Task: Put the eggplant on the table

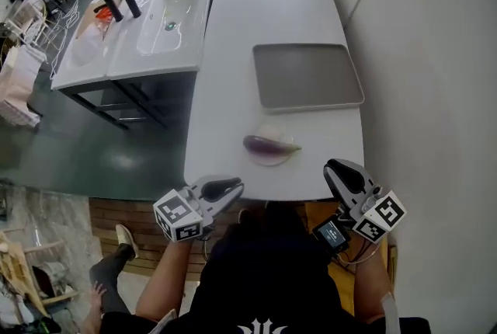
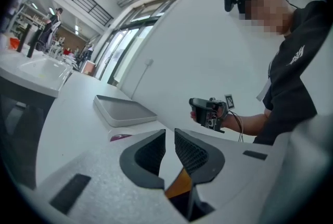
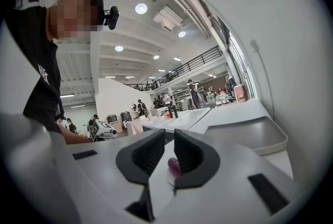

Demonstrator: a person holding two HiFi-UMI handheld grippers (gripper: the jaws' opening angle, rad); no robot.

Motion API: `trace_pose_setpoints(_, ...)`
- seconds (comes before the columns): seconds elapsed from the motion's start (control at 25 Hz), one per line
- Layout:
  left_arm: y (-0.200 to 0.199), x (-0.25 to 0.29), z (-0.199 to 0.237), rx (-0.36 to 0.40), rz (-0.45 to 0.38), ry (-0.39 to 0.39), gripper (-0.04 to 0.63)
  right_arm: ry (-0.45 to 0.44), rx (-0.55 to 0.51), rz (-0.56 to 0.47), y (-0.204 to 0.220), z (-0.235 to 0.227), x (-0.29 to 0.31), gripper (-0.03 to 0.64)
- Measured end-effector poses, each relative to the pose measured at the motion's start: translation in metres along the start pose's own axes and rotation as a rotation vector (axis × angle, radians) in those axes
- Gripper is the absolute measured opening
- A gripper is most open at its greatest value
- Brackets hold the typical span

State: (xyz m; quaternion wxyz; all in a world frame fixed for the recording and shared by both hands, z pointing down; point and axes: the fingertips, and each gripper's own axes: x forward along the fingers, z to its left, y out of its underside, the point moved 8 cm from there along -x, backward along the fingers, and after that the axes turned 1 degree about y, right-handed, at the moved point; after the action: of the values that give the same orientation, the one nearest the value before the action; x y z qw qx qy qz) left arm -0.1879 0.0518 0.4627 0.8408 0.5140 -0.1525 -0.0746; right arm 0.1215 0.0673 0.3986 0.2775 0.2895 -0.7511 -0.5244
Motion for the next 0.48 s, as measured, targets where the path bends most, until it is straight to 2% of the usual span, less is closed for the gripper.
trace_pose_setpoints(0.04,0.001,0.000,0.008,-0.023,0.003,-0.015,0.040,-0.004,0.012,0.007,0.001,-0.008,0.007,0.041)
trace_pose_setpoints(0.08,0.002,0.001,0.015,-0.048,0.010,-0.026,0.093,-0.012,0.027,0.017,0.001,-0.016,0.015,0.123)
trace_pose_setpoints(0.12,0.002,0.003,0.021,-0.074,0.018,-0.037,0.126,-0.023,0.038,0.029,0.001,-0.024,0.025,0.162)
trace_pose_setpoints(0.28,0.002,0.019,0.040,-0.214,0.028,-0.117,0.172,-0.091,0.073,0.124,-0.002,-0.059,0.061,0.163)
trace_pose_setpoints(0.48,0.009,0.047,0.063,-0.389,0.057,-0.248,0.198,-0.191,0.220,0.289,0.007,-0.108,0.108,0.202)
